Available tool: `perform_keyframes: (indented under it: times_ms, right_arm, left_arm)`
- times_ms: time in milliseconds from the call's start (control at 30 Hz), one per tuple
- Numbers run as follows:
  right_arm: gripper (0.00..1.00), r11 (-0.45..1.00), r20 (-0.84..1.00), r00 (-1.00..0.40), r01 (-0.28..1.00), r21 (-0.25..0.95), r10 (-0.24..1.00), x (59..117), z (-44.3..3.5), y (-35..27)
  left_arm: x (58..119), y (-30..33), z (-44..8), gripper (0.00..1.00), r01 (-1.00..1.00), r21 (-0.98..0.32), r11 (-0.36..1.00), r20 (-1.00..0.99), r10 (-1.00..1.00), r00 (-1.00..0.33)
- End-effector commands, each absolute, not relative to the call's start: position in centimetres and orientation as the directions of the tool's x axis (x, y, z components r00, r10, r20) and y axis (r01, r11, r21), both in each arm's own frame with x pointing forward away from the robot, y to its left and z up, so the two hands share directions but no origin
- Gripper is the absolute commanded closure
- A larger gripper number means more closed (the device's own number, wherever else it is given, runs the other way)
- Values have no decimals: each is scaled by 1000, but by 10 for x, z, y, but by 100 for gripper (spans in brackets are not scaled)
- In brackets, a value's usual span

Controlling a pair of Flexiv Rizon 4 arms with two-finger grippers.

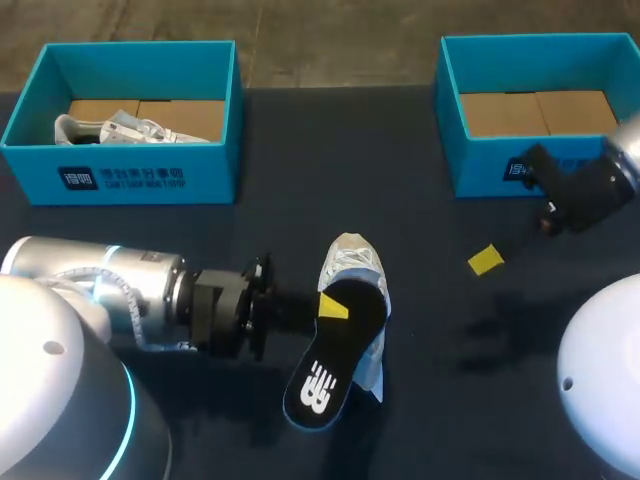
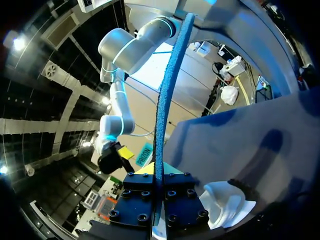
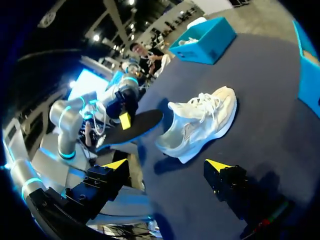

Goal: Take the shoe out of the shoebox, open the shoe tongue, remove and reinsert the insole, then place the shoe into the shoebox

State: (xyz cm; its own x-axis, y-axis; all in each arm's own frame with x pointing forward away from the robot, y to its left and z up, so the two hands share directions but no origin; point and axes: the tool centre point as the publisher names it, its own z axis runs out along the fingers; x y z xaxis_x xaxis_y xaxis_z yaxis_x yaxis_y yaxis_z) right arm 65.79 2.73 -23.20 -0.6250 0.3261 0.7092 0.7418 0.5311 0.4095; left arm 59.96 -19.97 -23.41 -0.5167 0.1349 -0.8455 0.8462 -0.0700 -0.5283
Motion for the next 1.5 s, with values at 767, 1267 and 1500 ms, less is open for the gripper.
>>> perform_keyframes:
  times_ms: [767,1267,1500]
  right_arm:
    - [0,628,418,-789,612,481,449,639,-248,35]
    - [0,768,214,-874,486,417,437,627,-270,47]
    - [0,768,214,-874,486,417,437,627,-270,47]
  left_arm:
    - [578,-199,-244,100,808,-580,-106,-813,140,-565]
    - [568,-189,-244,100,804,-587,-99,-809,95,-579]
    - [568,-189,-244,100,804,-587,-99,-809,95,-579]
